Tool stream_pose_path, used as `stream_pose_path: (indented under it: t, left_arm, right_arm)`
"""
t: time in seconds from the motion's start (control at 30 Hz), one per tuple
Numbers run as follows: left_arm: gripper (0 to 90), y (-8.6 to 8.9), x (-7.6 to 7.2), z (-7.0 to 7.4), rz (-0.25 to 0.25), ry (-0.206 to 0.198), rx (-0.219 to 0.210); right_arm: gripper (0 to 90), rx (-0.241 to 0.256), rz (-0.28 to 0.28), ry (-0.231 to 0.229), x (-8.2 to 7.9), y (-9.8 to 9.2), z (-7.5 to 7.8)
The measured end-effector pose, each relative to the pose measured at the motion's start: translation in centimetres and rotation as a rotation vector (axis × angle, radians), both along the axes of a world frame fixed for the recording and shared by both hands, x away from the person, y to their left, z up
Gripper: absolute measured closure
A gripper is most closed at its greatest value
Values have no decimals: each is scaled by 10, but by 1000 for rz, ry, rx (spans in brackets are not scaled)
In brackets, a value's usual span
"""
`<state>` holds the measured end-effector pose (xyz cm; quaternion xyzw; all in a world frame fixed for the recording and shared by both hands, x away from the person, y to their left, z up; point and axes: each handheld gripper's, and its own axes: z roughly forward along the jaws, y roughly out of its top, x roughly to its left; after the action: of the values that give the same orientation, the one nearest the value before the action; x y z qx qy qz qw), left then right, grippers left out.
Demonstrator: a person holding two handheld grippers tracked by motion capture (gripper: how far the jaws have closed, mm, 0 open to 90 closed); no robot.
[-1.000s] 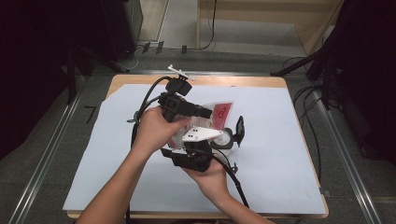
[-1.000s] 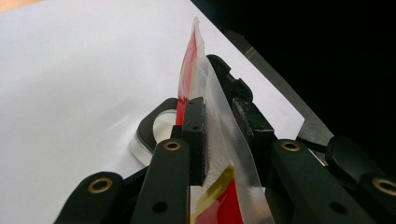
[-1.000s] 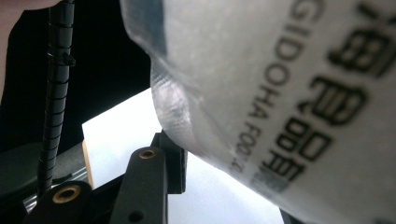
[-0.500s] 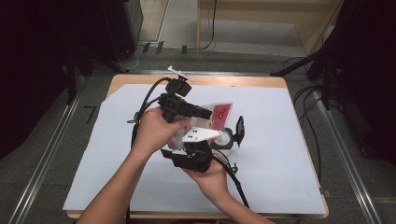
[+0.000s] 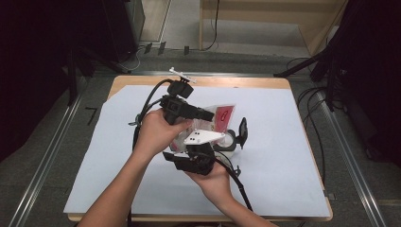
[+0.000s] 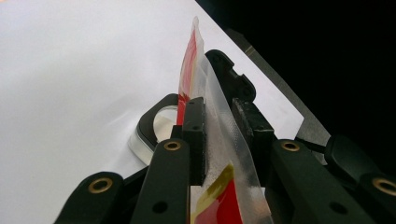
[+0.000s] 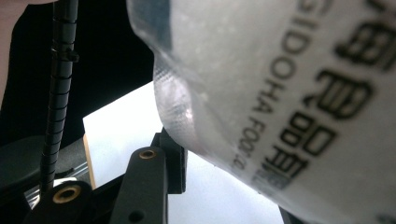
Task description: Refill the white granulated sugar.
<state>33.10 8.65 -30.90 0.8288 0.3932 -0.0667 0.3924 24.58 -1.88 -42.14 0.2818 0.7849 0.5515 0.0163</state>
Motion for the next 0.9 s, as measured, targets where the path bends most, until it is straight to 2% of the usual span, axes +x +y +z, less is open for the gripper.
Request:
stream_pose_path:
  t: [0.6, 0.73, 0.9]
  left_arm:
    - [766, 1, 0, -1, 0, 6, -6]
    - [766, 1, -1, 0, 7, 0, -21]
    - [766, 0, -1, 2, 1, -7, -18]
  right_arm:
    - [643, -5, -1, -3, -1, 0, -1]
    - [644, -8, 1, -9, -1, 0, 0]
    - [644, -9, -1, -18, -1, -1, 2]
